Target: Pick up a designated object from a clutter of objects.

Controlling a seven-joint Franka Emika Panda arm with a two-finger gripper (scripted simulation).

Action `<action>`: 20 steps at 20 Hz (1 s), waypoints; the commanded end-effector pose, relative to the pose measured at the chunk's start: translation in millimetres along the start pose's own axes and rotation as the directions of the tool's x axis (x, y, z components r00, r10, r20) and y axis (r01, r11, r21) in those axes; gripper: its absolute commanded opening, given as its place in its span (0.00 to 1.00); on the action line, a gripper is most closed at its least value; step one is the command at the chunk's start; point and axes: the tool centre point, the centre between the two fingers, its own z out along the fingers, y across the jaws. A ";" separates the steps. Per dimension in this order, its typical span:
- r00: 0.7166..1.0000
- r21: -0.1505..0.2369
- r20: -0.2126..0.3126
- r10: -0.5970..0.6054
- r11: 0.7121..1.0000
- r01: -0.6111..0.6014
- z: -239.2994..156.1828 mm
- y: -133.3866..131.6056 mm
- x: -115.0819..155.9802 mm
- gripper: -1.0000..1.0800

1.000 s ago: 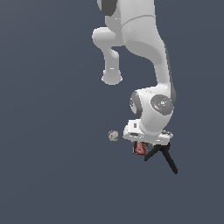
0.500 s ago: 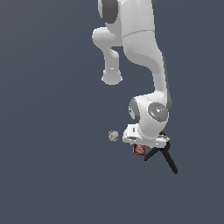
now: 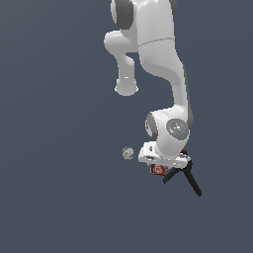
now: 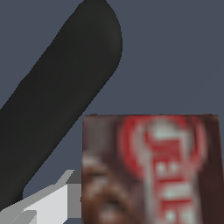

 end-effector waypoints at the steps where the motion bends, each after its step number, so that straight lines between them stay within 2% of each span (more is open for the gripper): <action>1: 1.000 -0.001 0.002 0.001 1.000 -0.001 1.7 0.7 -0.3 0.00; 11: 1.000 0.000 0.000 0.000 1.000 0.000 -6.0 0.4 -1.3 0.00; 20: 1.000 0.000 0.000 0.000 1.000 0.000 -48.2 2.4 -10.7 0.00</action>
